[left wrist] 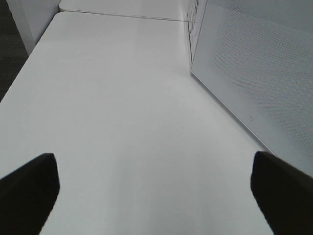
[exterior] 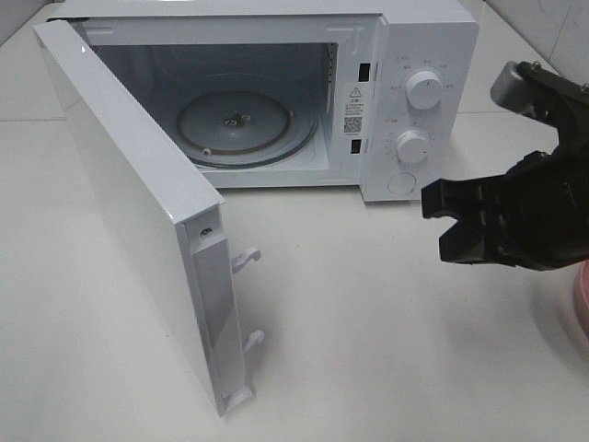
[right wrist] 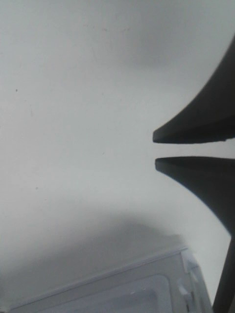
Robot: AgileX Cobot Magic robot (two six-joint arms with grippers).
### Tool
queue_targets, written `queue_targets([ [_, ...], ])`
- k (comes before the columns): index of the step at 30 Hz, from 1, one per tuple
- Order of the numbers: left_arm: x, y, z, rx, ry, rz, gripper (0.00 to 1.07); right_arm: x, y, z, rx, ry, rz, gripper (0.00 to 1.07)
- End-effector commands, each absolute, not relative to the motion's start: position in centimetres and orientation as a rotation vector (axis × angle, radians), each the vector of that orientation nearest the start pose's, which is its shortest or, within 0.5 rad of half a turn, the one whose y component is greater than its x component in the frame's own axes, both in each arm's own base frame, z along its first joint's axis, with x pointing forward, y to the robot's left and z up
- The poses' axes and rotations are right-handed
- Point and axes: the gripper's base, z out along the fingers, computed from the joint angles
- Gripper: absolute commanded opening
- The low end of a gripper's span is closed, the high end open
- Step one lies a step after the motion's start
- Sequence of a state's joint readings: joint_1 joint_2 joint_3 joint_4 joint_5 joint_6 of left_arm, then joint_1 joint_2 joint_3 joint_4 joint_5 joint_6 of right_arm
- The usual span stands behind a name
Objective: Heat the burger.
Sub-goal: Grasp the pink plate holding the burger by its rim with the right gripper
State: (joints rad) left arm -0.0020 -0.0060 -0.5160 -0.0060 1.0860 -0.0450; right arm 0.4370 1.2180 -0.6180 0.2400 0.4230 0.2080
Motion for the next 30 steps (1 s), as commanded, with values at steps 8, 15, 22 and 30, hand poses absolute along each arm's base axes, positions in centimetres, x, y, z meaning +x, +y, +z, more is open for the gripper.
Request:
queue_targets([
  [8,-1.1,-0.1,28.1,-0.036,2.014,-0.046,1.0,19.3,8.7,23.9,-0.351,2.7,0.144,0.14],
  [15,-1.1,-0.1,28.1,-0.036,2.014,-0.046,1.0,19.2,8.1,24.4,-0.398,2.744,0.044,0.17],
  [22,-1.1,-0.1,28.1,-0.036,2.014,-0.046,1.0,19.4,8.0,24.4,-0.454,2.719,0.015,0.49],
  [30,-1.1,-0.1,28.1,-0.036,2.014,-0.046,1.0,19.6,7.7,24.5,-0.512,2.695,-0.045,0.97],
])
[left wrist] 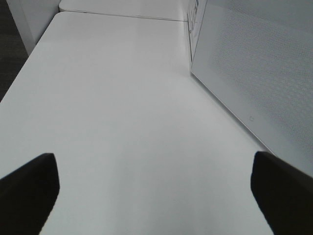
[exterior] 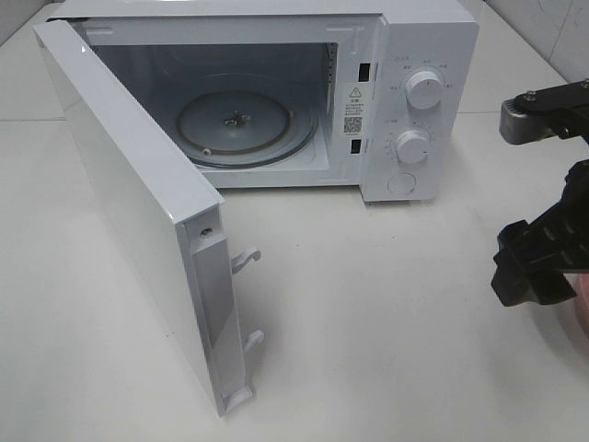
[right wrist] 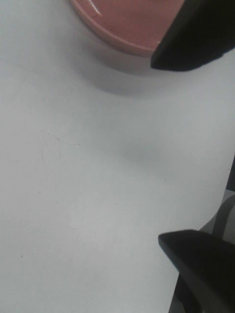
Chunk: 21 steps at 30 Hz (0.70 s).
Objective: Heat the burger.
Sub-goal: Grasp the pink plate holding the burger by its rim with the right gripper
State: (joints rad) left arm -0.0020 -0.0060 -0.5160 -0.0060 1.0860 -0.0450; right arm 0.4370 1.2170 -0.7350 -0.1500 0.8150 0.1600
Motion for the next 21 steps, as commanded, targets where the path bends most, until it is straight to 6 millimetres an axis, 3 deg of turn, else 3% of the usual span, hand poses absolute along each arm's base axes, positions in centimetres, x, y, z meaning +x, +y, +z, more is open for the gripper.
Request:
queue_targets([
  [1,-1.1,-0.1,28.1,-0.036,2.014,-0.046,1.0,19.6,7.7,24.5,-0.512,2.695,-0.045,0.97],
  [9,-1.1,-0.1,28.1,-0.036,2.014,-0.046,1.0,20.0,6.6,24.5,-0.449,2.707,-0.077,0.95],
  [11,-1.1,-0.1,28.1,-0.036,2.014,-0.046,1.0,20.4,5.3,24.5,-0.394,2.716,-0.107,0.93],
  [21,-1.1,-0.1,28.1,-0.036,2.014,-0.046,1.0,21.0,2.3,24.5,-0.221,2.73,-0.148,0.86],
])
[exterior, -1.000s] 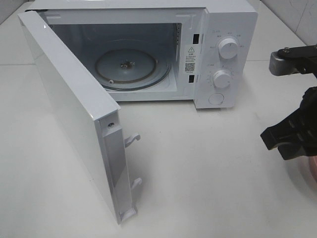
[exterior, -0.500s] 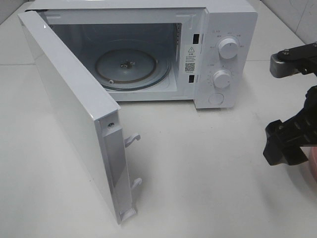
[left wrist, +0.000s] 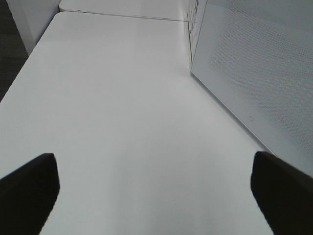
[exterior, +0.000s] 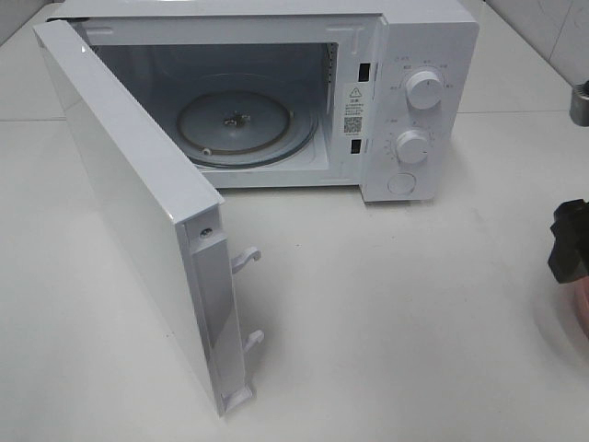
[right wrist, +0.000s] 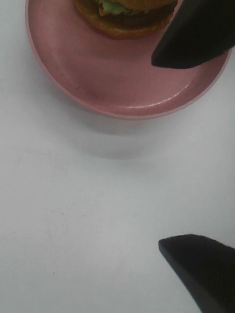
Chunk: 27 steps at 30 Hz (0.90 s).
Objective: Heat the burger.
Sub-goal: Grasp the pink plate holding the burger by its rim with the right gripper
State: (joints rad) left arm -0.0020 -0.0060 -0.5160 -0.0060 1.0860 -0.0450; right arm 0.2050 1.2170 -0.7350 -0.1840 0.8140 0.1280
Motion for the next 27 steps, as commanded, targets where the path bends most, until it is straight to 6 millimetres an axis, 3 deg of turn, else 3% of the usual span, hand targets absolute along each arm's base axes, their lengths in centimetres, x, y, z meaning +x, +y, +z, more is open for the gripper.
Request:
queue_targets([
  [1,-1.1,-0.1,28.1,-0.036,2.014,-0.046,1.0,21.0,2.3,24.5,-0.221,2.73,-0.148,0.86],
  [6,-1.1,-0.1,28.1,-0.036,2.014,-0.046,1.0,21.6,0.5,24.4,-0.12,2.709,-0.176,0.81],
  [12,-1.1,-0.1,28.1,-0.036,2.014,-0.046,1.0,22.3,-0.3,23.3,-0.084,2.757,-0.203,0.8],
  [27,-1.1,-0.1,28.1,-0.036,2.014,-0.046,1.0,25.0,-0.4,19.2,-0.097,2.832,-0.205,0.77],
])
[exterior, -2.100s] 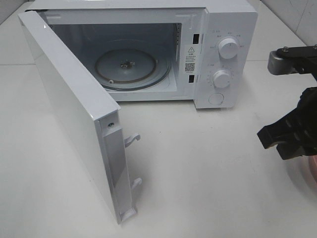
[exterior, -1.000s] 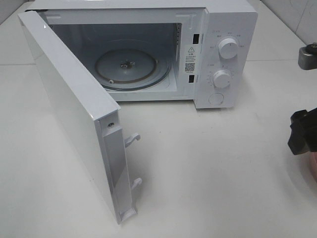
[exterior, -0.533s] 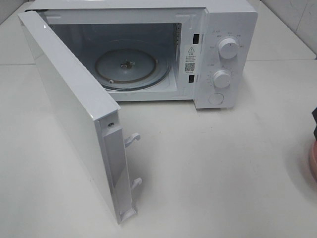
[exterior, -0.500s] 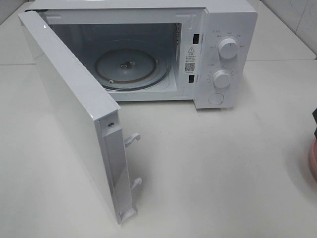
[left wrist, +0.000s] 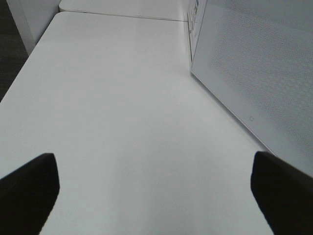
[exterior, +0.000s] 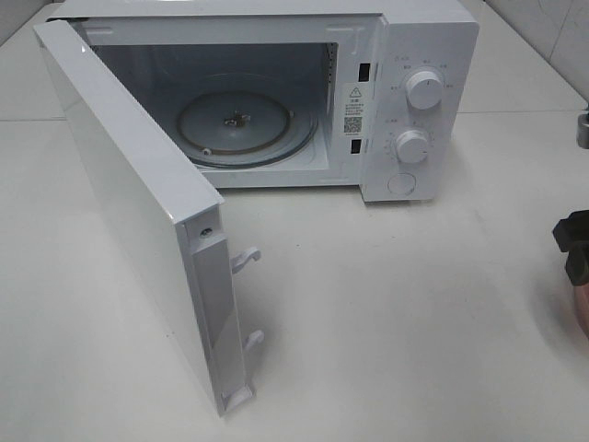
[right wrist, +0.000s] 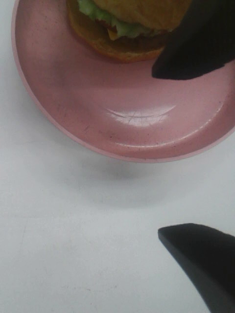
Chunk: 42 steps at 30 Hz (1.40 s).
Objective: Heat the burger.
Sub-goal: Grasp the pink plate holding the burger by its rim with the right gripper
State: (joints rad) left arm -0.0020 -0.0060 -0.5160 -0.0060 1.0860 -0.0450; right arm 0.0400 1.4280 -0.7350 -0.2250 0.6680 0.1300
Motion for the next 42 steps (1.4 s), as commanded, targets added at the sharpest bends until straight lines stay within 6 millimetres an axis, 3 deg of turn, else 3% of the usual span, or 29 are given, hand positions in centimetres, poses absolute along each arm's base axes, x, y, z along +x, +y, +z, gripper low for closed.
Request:
queue_targets([
  [1,-1.1,-0.1,28.1,-0.036,2.014,-0.046,1.0,25.2,-0.4,18.7,-0.097,2.84,-0.202,0.77],
  [23,-1.1,-0.1,28.1,-0.036,2.014,-0.046,1.0,26.9,-0.1,12.3,-0.107,2.989,-0.18,0.76],
  [36,-1.1,-0.1,28.1,-0.036,2.014,-0.046,1.0,26.7,-0.2,11.0,-0.113,3.056,-0.19,0.76],
  [40,-1.1,-0.1,28.1,-0.036,2.014,-0.046,1.0,26.6,-0.2,11.0,-0.09,3.06,-0.199,0.72],
  [42,-1.1,-0.1,28.1,-0.036,2.014,-0.046,1.0,26.5,-0.5,11.1,-0.059,3.07,-0.239,0.64],
])
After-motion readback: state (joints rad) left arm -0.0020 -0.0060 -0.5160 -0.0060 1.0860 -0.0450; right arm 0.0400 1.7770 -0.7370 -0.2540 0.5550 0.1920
